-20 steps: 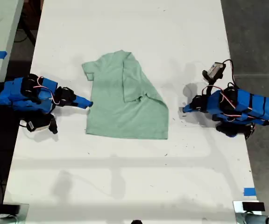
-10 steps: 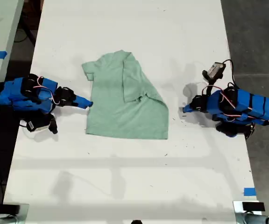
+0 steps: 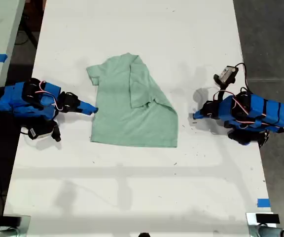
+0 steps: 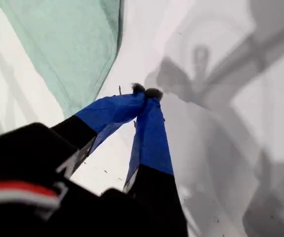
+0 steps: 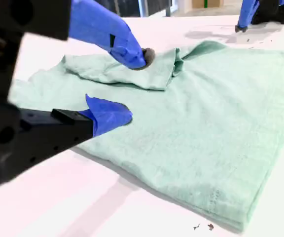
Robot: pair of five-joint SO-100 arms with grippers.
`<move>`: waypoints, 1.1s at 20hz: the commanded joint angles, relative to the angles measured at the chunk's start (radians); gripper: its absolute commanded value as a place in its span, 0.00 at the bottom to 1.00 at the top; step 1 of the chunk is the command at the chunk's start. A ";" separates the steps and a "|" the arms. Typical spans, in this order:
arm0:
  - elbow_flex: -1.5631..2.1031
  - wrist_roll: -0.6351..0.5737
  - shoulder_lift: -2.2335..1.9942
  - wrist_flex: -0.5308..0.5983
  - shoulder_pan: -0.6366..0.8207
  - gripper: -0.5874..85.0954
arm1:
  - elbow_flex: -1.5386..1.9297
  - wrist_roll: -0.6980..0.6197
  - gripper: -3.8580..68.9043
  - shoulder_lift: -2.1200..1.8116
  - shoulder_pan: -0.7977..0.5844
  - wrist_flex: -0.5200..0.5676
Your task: Fold t shirt
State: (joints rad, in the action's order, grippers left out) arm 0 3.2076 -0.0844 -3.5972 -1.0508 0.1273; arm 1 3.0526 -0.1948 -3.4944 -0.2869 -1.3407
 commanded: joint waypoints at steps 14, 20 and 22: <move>0.006 -0.006 -0.008 0.006 0.002 0.18 | 0.051 0.011 0.05 -0.014 0.031 0.003; 0.006 -0.006 -0.008 0.006 0.002 0.18 | 0.051 0.012 0.05 -0.014 0.032 0.003; 0.006 -0.006 -0.008 0.006 0.002 0.18 | 0.051 0.012 0.05 -0.014 0.032 0.003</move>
State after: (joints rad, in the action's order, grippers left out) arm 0 3.2076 -0.0844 -3.5972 -1.0508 0.1273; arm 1 3.0557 -0.1948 -3.4944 -0.2669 -1.3407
